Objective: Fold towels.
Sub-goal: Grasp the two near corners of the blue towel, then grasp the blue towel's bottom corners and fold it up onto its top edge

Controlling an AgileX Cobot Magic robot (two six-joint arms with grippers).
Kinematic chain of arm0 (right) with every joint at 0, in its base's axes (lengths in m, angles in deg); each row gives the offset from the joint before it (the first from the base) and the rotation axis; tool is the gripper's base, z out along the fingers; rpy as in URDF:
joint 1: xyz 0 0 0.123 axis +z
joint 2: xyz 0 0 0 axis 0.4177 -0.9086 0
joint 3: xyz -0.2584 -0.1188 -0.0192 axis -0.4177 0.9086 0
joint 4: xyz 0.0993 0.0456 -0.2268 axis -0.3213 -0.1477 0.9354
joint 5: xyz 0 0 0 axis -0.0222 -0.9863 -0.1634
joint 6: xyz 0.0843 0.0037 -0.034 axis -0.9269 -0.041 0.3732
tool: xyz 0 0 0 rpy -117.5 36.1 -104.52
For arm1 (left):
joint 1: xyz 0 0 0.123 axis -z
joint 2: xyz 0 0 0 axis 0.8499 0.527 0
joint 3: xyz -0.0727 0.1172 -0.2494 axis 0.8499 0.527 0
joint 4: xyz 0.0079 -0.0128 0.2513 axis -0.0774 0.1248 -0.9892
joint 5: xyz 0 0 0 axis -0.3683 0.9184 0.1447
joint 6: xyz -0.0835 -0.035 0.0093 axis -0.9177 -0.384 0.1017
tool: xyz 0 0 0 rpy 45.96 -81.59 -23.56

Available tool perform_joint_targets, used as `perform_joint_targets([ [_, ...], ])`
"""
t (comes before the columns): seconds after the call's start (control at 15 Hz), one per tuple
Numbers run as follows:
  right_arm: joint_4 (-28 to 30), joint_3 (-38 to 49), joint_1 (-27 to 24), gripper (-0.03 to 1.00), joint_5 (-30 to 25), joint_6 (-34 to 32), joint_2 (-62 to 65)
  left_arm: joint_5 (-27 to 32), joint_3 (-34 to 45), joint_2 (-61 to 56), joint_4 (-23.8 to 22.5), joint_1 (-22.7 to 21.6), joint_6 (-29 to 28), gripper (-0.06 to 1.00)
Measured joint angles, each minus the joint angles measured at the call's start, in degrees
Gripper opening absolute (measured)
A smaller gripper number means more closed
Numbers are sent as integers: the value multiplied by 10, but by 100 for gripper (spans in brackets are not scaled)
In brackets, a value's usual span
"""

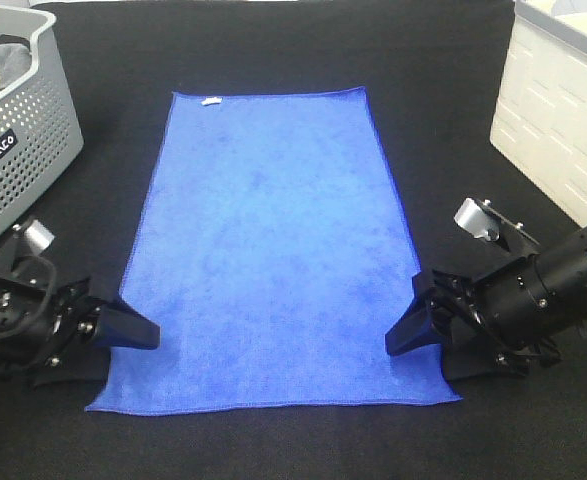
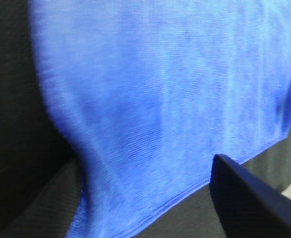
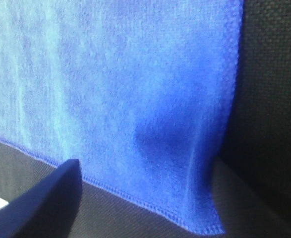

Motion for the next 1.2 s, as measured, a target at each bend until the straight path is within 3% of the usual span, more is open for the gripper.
perform_joint_targets([
  [0.13,-13,0,2,60,14,2,-2,7,-18,19,6,30,-1,65],
  [0.2,-13,0,2,60,14,2,-2,7,-18,19,6,30,-1,65],
  [0.4,-14,0,2,23,46,5,-11,-33,-23,28,8,47,-24,32],
  [0.53,-14,0,2,0,57,6,-13,-48,-23,30,3,47,-27,4],
  [0.67,-14,0,2,0,57,4,-13,-50,-23,22,-18,48,-44,0],
  [1.0,37,29,2,0,18,-61,74,-80,-3,-66,-201,48,-188,0],
  [1.2,43,74,2,0,15,-70,109,-79,37,-127,-260,48,-236,0],
])
